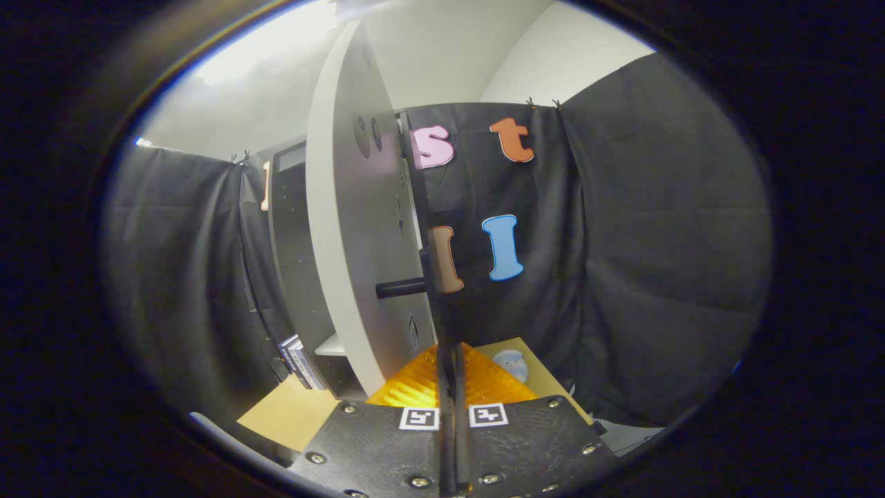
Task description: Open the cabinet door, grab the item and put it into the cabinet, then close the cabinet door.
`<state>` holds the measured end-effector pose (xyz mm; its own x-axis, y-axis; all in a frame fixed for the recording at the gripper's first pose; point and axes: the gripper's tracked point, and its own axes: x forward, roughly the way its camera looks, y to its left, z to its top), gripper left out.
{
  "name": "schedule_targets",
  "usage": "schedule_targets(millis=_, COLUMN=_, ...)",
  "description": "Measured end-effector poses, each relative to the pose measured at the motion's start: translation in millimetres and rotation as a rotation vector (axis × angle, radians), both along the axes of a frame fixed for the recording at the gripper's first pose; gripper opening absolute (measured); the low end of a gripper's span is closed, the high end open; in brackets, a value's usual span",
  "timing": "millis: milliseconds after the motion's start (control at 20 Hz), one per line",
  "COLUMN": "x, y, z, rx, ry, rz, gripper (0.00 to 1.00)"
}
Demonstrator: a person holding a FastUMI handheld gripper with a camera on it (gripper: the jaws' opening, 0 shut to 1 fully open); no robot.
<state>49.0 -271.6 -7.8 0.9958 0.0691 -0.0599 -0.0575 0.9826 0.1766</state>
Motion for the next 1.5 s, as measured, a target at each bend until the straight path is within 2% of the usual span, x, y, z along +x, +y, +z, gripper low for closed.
schedule_targets(millis=100, x=-1.9, y=-1.3, z=-0.3, rx=0.012, ry=0.006, rz=-0.012, gripper=0.02)
schedule_targets(millis=250, x=-7.2, y=-3.8, z=1.9, rx=-0.037, ry=0.003, rz=-0.070, gripper=0.05)
schedule_targets(millis=500, x=-50.8, y=15.1, z=16.9, rx=-0.033, ry=-0.046, rz=-0.112, gripper=0.05)
schedule_targets(millis=800, x=-72.7, y=72.8, z=22.0, rx=-0.026, ry=-0.076, rz=-0.068, gripper=0.05)
schedule_targets(millis=1000, x=-61.7, y=119.8, z=6.0, rx=-0.067, ry=-0.056, rz=-0.014, gripper=0.16)
schedule_targets(millis=1100, x=-53.7, y=149.6, z=0.8, rx=-0.070, ry=-0.056, rz=0.039, gripper=0.22)
schedule_targets(millis=1400, x=-11.6, y=221.5, z=-48.6, rx=-0.085, ry=0.012, rz=0.142, gripper=0.92)
schedule_targets(millis=1450, x=-4.8, y=231.9, z=-62.4, rx=-0.091, ry=0.032, rz=0.146, gripper=0.99)
schedule_targets(millis=1500, x=2.8, y=239.4, z=-77.3, rx=-0.099, ry=0.057, rz=0.149, gripper=1.00)
